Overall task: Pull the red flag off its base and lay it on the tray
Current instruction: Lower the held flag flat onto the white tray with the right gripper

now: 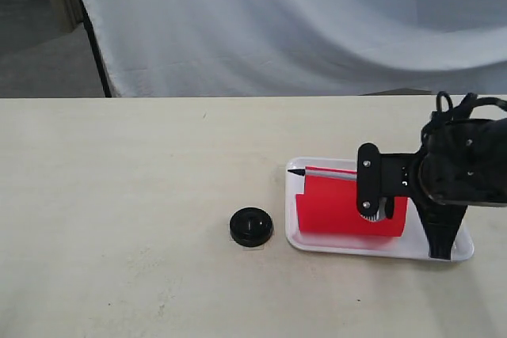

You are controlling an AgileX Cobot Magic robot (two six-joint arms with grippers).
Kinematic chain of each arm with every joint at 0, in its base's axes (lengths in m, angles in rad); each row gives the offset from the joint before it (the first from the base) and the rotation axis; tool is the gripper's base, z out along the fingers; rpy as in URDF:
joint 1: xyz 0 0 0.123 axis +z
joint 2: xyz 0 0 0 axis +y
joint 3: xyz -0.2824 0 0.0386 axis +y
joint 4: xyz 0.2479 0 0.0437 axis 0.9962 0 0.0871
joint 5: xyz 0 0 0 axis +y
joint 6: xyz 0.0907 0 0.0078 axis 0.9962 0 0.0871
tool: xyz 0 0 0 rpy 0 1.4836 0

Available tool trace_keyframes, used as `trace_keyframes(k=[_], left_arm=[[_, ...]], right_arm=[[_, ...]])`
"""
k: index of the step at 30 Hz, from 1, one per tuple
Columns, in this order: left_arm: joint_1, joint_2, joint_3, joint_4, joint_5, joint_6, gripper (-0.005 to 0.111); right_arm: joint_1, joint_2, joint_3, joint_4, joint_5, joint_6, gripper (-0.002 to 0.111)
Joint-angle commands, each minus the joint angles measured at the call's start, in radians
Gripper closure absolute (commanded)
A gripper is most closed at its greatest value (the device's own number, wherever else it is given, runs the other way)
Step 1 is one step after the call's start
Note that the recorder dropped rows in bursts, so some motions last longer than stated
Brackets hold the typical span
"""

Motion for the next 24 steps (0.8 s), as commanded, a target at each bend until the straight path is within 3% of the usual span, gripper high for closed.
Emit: trace_keyframes(k=[1,11,16,20,24], left_arm=[[-0.004,-0.001,0.002,0.0,-0.001,0.001,0.107],[-0.004,-0.001,0.002,0.0,-0.001,0.001,0.107],[-0.004,-0.001,0.002,0.0,-0.001,0.001,0.107],[-0.004,-0.001,0.002,0.0,-0.001,0.001,0.107],[-0.004,-0.001,0.002,0.0,-0.001,0.001,0.107]], right_arm=[[-0.005,0.069,0.0,-0.155,0.003,0.152,0.109],[-0.005,0.183,0.0,-0.441,0.005,0.585,0.108],[-0.005,0.183,0.0,-0.444,0.003,0.615,0.107],[-0.005,0.183,0.0,-0.436,0.008,0.615,0.083],[-0.005,0.183,0.0,-0.433,0.007,0.615,0.04]])
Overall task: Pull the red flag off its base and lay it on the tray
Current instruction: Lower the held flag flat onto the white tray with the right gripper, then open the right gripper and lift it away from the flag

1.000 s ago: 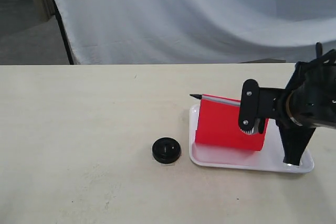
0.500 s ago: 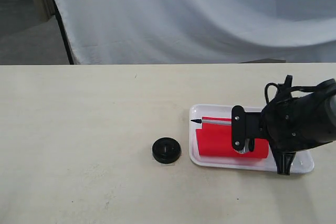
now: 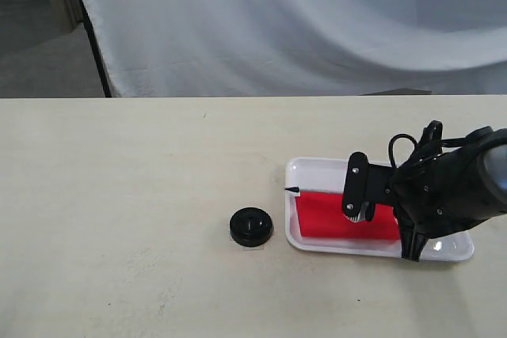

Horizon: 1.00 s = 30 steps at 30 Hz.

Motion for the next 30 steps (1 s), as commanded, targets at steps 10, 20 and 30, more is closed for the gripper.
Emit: trace_keyframes(k=[10,20,30], left_arm=[[-0.004,-0.001,0.002,0.0,-0.001,0.001,0.107],[-0.004,-0.001,0.002,0.0,-0.001,0.001,0.107],[-0.004,-0.001,0.002,0.0,-0.001,0.001,0.107]], right_arm=[[-0.005,-0.019,0.0,0.034,-0.048,0.011,0.048],[-0.005,-0.236,0.0,0.154,-0.07,0.063,0.107],[-0.075,-0.348,0.0,0.615,-0.356,-0.001,0.109]])
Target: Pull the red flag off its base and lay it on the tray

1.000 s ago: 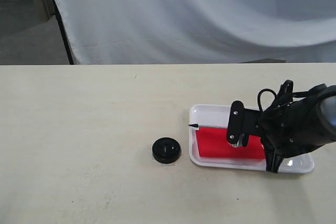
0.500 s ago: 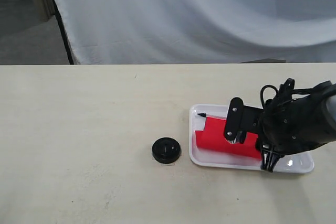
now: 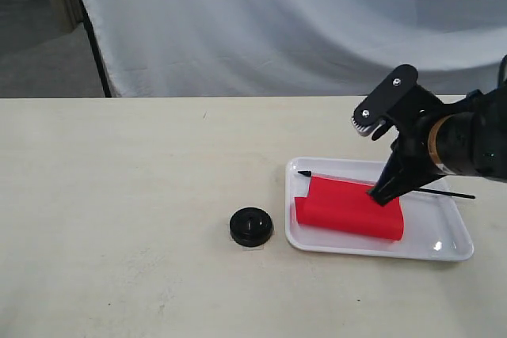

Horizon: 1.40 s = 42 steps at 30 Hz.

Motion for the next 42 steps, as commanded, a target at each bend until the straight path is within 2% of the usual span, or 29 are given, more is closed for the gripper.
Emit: trace_keyframes(k=[1,4,8,11,14,17,26,36,42], left_arm=[[-0.004,-0.001,0.002,0.0,-0.001,0.001,0.107],[-0.004,-0.001,0.002,0.0,-0.001,0.001,0.107],[-0.004,-0.001,0.002,0.0,-0.001,0.001,0.107],[-0.004,-0.001,0.002,0.0,-0.001,0.001,0.107],[-0.004,-0.001,0.002,0.0,-0.001,0.001,0.107],[-0.004,-0.001,0.002,0.0,-0.001,0.001,0.107],[-0.004,-0.001,0.002,0.0,-0.001,0.001,0.107],[-0.004,-0.001,0.002,0.0,-0.001,0.001,0.107],[-0.004,-0.001,0.002,0.0,-0.001,0.001,0.107]], right_arm=[[-0.014,-0.016,0.0,0.216,-0.034,-0.05,0.109],[-0.014,-0.016,-0.011,0.43,0.052,-0.252,0.109],[-0.046,-0.016,-0.095,0.821,0.294,-0.595,0.109],[-0.146,-0.016,-0.177,1.119,0.487,-0.794,0.109],[-0.255,-0.045,-0.203,1.286,0.582,-0.849,0.109],[-0.34,-0.117,-0.173,1.334,0.558,-0.849,0.109],[-0.525,-0.403,-0.027,1.328,0.304,-0.849,0.109],[-0.534,-0.553,0.171,1.336,0.025,-0.829,0.109],[-0.479,-0.731,0.2,1.332,-0.001,-0.831,0.109]])
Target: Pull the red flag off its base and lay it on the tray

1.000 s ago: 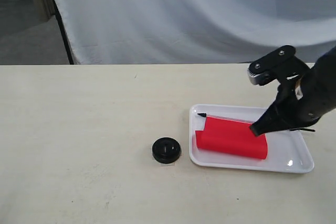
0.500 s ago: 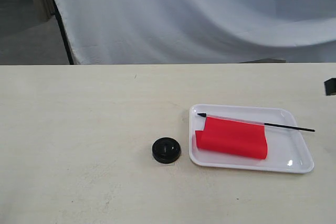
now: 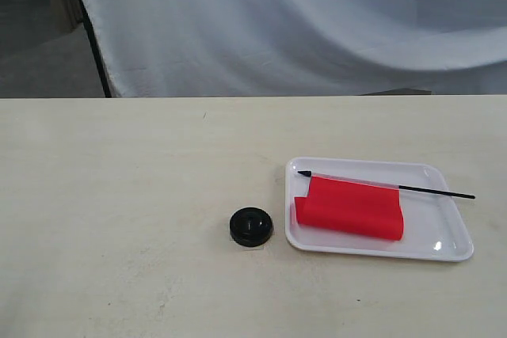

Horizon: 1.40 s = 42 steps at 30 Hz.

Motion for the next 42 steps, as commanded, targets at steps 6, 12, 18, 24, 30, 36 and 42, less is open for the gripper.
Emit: trace_keyframes(k=[6,12,18,24,30,36,42], left_arm=[[-0.004,-0.001,0.002,0.0,-0.001,0.001,0.107],[-0.004,-0.001,0.002,0.0,-0.001,0.001,0.107],[-0.004,-0.001,0.002,0.0,-0.001,0.001,0.107],[-0.004,-0.001,0.002,0.0,-0.001,0.001,0.107],[-0.004,-0.001,0.002,0.0,-0.001,0.001,0.107],[-0.004,-0.001,0.002,0.0,-0.001,0.001,0.107],[-0.004,-0.001,0.002,0.0,-0.001,0.001,0.107]], right_arm=[[0.038,-0.348,0.151,0.014,-0.197,0.031,0.109],[0.038,-0.623,0.298,0.014,-0.39,0.056,0.109],[0.038,-0.869,0.347,0.014,-0.395,0.052,0.109],[0.043,-0.915,0.337,0.024,-0.398,0.063,0.109],[0.043,-0.915,0.337,0.049,-0.349,0.143,0.109],[0.043,-0.915,0.403,0.055,-0.28,0.169,0.109],[0.043,-0.915,0.613,0.055,-0.353,0.18,0.109]])
